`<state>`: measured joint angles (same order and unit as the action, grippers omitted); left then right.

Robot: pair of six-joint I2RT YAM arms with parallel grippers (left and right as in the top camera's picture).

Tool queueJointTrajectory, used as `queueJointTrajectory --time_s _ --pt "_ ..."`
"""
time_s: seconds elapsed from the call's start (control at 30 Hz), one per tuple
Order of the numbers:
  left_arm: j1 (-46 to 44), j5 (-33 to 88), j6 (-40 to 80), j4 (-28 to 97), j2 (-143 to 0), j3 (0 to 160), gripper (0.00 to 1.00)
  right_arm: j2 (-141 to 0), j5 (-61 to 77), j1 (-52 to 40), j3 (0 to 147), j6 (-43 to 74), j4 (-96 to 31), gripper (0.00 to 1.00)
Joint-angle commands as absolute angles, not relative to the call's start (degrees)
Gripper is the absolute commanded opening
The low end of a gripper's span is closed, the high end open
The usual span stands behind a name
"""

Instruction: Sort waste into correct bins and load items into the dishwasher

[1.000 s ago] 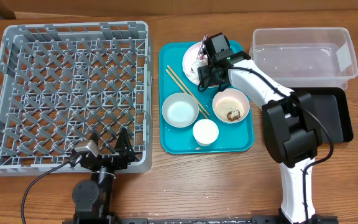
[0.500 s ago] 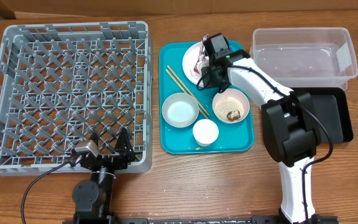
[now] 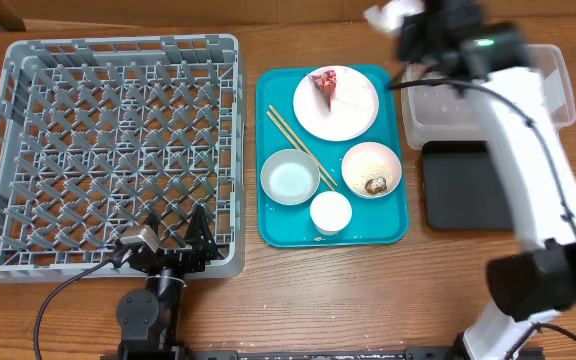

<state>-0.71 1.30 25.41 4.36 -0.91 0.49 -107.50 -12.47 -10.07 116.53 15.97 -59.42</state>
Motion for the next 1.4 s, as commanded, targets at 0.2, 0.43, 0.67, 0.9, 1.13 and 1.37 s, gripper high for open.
queueJointTrajectory --time_s 0.2,0.43,0.67,0.9,1.13,1.37 --pt "-0.34 1.06 25.76 4.47 -0.71 0.34 1.0 -115.28 -9.3 -0.82 111.2 19.18 -58.33 0.04" --pt "-0.34 1.06 25.74 4.47 -0.71 0.34 1.0 -120.31 -7.14 -0.43 109.67 18.04 -58.26 1.0" --pt "-0.34 1.06 25.74 4.47 -0.71 0.34 1.0 -119.46 0.86 -4.75 115.98 9.74 -60.58 1.0" --pt "-0.34 1.06 25.74 4.47 -0.71 0.34 1.0 -120.05 0.62 -13.56 115.39 7.2 -54.3 0.99" --pt "-0.34 1.06 25.76 4.47 -0.71 0.34 1.0 -125.82 -6.83 -19.27 115.07 10.13 -48.58 0.9" --pt "-0.34 1.06 25.74 4.47 -0.71 0.34 1.0 -133.19 -8.19 -19.46 115.07 14.87 -43.59 0.83"
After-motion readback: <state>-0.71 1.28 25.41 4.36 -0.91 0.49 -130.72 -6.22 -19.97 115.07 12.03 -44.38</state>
